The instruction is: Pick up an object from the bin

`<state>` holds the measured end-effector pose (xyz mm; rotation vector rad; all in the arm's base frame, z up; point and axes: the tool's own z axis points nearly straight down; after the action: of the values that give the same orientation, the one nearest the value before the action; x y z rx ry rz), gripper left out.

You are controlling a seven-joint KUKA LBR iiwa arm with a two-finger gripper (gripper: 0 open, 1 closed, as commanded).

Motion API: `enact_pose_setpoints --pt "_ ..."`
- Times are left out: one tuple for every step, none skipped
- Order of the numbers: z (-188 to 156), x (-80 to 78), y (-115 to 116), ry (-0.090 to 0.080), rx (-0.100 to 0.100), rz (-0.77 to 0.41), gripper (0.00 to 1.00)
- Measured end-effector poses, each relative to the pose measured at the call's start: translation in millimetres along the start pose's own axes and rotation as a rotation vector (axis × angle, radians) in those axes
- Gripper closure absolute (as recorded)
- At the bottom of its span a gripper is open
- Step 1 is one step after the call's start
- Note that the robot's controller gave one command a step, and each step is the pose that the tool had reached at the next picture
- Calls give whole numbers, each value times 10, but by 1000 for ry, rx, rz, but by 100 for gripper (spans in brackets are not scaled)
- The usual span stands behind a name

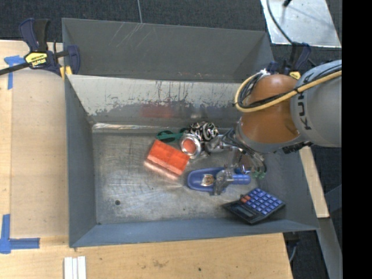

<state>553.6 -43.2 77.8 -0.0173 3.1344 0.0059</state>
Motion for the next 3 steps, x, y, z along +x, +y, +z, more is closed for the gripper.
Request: enact_pose_setpoints --pt "-61 -123 26 -23 7 -80 100" --pt "-61 -123 26 -23 7 -80 100" --pt "-107 -119 27 -20 6 -80 100"
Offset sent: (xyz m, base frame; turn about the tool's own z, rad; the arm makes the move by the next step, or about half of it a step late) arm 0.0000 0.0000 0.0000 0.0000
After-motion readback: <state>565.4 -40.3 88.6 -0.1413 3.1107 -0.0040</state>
